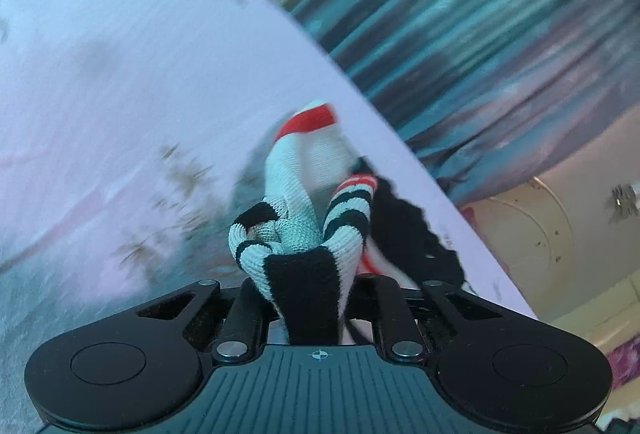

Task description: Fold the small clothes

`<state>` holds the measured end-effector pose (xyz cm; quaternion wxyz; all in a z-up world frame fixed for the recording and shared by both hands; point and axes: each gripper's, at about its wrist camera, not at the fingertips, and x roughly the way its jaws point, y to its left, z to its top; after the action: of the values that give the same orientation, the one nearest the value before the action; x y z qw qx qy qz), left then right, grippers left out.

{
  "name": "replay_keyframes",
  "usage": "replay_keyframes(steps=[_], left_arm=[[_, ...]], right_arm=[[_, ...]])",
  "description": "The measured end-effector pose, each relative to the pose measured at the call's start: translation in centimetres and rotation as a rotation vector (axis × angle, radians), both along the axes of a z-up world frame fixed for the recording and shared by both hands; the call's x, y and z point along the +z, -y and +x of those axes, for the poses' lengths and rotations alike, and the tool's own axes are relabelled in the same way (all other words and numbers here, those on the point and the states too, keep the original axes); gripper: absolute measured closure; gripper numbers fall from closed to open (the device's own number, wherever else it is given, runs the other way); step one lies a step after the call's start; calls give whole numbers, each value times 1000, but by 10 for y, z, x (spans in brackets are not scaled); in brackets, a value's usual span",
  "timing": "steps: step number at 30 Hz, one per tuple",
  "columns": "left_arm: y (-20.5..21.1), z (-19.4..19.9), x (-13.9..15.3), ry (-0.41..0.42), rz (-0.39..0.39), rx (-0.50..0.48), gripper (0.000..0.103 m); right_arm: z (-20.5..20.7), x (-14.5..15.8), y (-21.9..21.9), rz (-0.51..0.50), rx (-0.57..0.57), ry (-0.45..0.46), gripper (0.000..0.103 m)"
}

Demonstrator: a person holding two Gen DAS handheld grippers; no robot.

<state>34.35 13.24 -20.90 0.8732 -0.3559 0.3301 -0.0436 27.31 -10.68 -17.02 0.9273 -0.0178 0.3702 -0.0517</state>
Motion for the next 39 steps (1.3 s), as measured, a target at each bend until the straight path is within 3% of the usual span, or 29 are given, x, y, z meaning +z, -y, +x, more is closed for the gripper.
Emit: replay_keyframes(steps=[4,8,12,15,18,21,23,25,27,28,33,39], left_arm=[[40,3,45,121,121,-111,90],[99,9,85,226,227,-262,90],[162,12,103,287,260,-408,90],[211,8,100,290,281,-518,90],[255,2,79,260,326,-608,90],[285,-15,53,228,436,-683,89],[291,-28,45,252,522,-699,87],[294,-36,48,278,579,-732,70],[295,-42,57,278,582,-785,28],[294,-46,62,282,588,-803,24],[262,-57,88,299,581,-789,23],[185,-36,106,248,498,-555,23]], right_arm=[[1,4,7,23,32,-8,44],[-5,16,33,191,33,15,45],[-24,33,82,289,-40,55,44],[-40,39,124,327,-109,65,44],[-58,41,162,337,-178,69,44],[-71,38,191,369,-230,64,44],[-78,36,203,410,-253,68,42],[-78,36,212,456,-255,76,41],[-73,37,216,506,-241,84,39],[-70,39,216,530,-232,88,39],[-51,39,208,598,-167,66,39],[-34,36,193,611,-114,38,39]])
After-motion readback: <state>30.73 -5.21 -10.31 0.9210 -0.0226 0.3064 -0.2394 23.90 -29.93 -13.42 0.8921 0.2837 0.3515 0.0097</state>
